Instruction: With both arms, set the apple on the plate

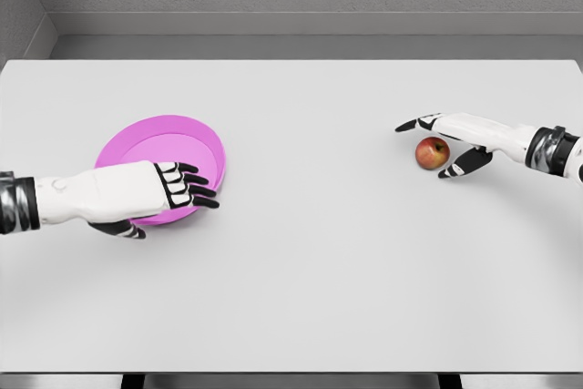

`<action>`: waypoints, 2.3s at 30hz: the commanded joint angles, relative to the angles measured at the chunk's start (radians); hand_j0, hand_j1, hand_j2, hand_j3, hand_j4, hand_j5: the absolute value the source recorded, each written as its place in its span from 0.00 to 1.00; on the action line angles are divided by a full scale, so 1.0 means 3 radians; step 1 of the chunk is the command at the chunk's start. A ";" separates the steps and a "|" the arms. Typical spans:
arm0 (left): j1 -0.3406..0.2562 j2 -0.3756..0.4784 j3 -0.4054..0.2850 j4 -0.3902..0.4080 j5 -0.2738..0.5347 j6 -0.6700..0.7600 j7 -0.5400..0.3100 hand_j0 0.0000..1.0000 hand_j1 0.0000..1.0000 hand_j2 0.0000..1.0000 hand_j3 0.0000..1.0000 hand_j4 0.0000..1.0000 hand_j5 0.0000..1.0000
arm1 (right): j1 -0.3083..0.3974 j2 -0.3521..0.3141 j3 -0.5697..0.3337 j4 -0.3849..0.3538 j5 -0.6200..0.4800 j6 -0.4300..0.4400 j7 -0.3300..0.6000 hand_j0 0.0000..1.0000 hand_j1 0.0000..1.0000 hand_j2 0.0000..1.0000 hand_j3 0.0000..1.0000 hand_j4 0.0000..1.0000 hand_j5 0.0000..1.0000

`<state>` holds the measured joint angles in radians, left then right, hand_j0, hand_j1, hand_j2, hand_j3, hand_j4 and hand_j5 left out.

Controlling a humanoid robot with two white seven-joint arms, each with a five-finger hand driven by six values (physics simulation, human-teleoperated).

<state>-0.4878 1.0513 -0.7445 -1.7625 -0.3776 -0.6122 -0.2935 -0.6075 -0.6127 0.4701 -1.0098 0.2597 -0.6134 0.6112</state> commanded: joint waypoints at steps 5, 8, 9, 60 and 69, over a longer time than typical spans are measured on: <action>0.0005 0.0003 0.0002 0.0000 0.0021 0.0004 0.0002 1.00 1.00 1.00 1.00 1.00 1.00 | -0.0005 -0.0003 -0.0002 0.0043 -0.0027 0.0009 -0.0001 0.86 0.86 0.86 0.86 0.86 0.86; 0.0000 0.0003 0.0002 0.0000 0.0021 0.0004 0.0002 1.00 1.00 1.00 1.00 1.00 1.00 | -0.0026 -0.0003 -0.0002 0.0048 -0.0027 0.0009 -0.0001 0.81 0.81 0.81 0.81 0.81 0.81; 0.0005 0.0003 0.0002 0.0000 0.0021 0.0004 0.0002 1.00 1.00 1.00 1.00 1.00 1.00 | -0.0026 0.0002 -0.0002 0.0048 -0.0027 0.0009 -0.0001 0.80 0.80 0.80 0.80 0.80 0.80; -0.0015 0.0003 0.0007 0.0000 0.0021 0.0004 0.0002 1.00 1.00 1.00 1.00 1.00 1.00 | -0.0107 0.0023 0.0059 0.0048 -0.0472 0.0009 -0.0001 0.48 0.48 0.48 0.48 0.48 0.48; -0.0015 0.0009 0.0007 0.0000 0.0021 0.0004 0.0002 1.00 1.00 1.00 1.00 1.00 1.00 | -0.0337 0.0309 0.0913 -0.0914 -0.0472 0.0009 -0.0001 0.47 0.47 0.47 0.47 0.47 0.47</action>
<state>-0.4924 1.0527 -0.7431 -1.7624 -0.3779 -0.6122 -0.2936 -0.7087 -0.5348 0.6941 -1.2263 0.1284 -0.6142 0.6116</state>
